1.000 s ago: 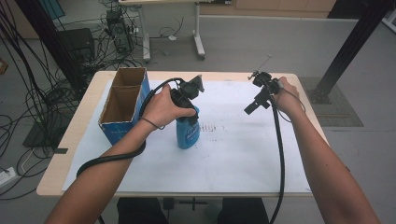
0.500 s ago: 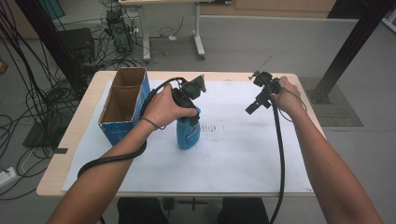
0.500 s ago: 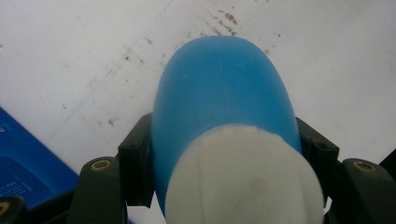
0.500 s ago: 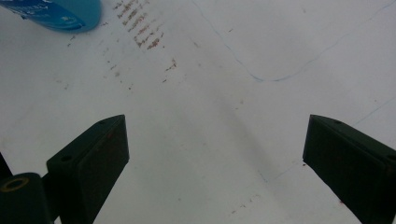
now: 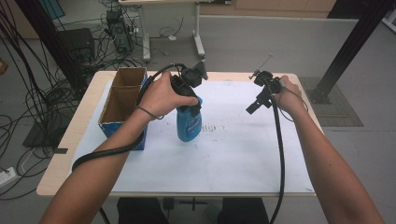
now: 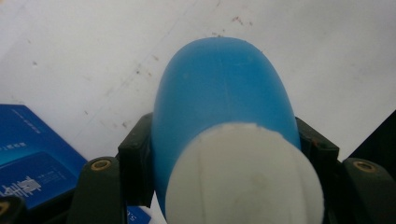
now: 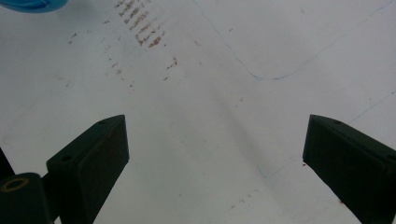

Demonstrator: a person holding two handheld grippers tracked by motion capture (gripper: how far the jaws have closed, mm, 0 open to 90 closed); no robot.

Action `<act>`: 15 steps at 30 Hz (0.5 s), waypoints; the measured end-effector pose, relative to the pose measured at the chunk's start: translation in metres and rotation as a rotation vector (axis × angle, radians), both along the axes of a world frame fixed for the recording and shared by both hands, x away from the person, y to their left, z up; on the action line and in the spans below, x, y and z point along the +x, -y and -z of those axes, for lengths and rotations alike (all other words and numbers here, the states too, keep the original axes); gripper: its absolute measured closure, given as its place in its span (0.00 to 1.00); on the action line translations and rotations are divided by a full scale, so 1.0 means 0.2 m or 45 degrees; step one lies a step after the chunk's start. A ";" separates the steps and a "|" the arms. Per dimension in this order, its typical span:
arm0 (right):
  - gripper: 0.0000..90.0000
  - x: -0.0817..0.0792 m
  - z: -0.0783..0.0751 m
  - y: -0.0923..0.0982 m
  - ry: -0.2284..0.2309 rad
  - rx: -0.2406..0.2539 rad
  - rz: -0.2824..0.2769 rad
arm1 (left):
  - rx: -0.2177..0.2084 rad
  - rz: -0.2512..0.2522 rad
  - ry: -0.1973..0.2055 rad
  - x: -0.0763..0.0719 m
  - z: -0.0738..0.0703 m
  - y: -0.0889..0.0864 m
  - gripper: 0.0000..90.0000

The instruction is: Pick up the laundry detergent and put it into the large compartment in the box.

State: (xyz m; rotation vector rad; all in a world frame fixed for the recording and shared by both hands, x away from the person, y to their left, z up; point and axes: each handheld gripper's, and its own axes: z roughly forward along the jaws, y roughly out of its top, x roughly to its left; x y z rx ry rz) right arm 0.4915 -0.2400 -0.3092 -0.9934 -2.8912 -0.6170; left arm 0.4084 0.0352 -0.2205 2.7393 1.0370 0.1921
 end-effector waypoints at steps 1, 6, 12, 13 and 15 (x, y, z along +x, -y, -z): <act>0.08 0.00 0.00 0.00 -0.002 -0.002 0.000 | -0.005 0.005 0.009 0.00 -0.02 0.00 0.41; 0.08 -0.01 -0.01 0.00 0.003 -0.006 -0.003 | 0.005 0.016 0.036 -0.02 -0.13 0.02 0.41; 0.08 0.00 -0.02 -0.02 0.009 -0.014 -0.016 | -0.003 0.030 0.040 -0.03 -0.24 0.03 0.41; 0.08 0.01 -0.02 -0.03 0.015 -0.017 -0.019 | -0.019 0.029 0.034 -0.03 -0.26 0.03 0.41; 0.08 0.01 -0.02 -0.03 0.017 -0.014 -0.021 | -0.021 0.030 0.029 -0.03 -0.28 0.03 0.41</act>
